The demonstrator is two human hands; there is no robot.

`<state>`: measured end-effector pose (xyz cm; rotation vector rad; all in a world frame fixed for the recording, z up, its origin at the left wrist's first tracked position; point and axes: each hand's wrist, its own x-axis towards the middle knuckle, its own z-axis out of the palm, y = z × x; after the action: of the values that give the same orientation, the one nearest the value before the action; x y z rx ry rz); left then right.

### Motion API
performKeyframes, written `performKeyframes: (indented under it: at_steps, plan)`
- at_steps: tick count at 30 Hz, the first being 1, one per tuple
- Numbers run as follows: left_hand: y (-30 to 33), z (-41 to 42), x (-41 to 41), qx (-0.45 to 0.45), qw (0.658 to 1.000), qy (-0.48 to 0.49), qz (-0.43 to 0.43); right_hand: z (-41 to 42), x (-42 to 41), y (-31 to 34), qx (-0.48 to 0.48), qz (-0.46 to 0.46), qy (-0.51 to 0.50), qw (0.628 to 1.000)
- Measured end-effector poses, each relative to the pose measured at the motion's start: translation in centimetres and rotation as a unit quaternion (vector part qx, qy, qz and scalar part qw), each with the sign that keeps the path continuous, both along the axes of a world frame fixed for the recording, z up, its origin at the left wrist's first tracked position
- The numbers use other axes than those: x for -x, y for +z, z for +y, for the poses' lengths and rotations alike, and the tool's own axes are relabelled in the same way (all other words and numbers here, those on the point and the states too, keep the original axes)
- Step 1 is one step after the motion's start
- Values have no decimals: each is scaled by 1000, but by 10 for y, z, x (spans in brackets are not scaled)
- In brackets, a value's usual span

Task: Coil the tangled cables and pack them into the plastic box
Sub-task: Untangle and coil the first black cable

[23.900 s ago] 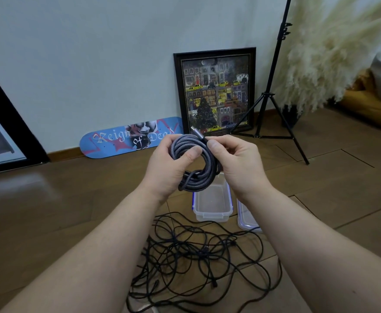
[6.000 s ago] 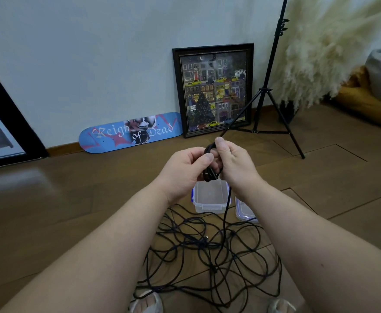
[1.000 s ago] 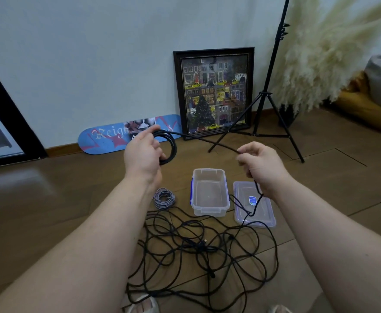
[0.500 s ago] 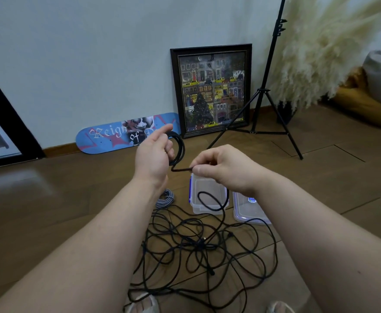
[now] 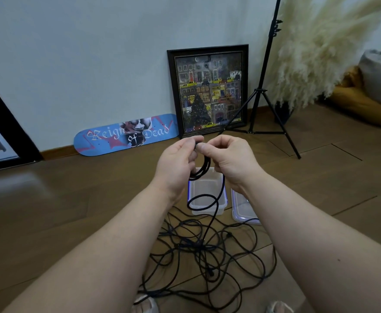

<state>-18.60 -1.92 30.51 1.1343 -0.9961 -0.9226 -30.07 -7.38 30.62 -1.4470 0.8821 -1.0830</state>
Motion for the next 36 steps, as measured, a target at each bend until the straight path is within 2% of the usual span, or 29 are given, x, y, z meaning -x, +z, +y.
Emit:
performKeyframes:
  at_steps: [6, 11, 16, 21, 25, 28, 31, 33, 36]
  plan:
    - [3, 0, -2, 7, 1000, 15, 5, -1, 7, 2, -28, -34, 37, 998]
    - [4, 1, -1, 16, 999, 27, 11, 0, 7, -6, 15, 77, 53, 996]
    - [4, 0, -2, 12, 999, 32, 1, -1, -1, -9, 32, 73, 34, 996]
    - [7, 2, -1, -22, 995, -32, 90, -4, -2, -9, -1, 29, 1, 1000]
    - [8, -1, -5, -11, 996, 45, 74, -1, -1, -2, -21, 42, 25, 999]
    - [8, -5, -13, 0, 991, 114, 75, -1, 6, 2, -75, 40, 59, 995]
    - [7, -7, -28, 9, 983, 166, 80, -1, 17, 3, -100, 98, 100, 985]
    - [7, -7, -36, 16, 979, 184, 85, 0, 23, 3, -102, 135, 127, 977]
    - [7, -6, -37, 24, 978, 189, 81, 0, 31, 3, -124, 138, 182, 966]
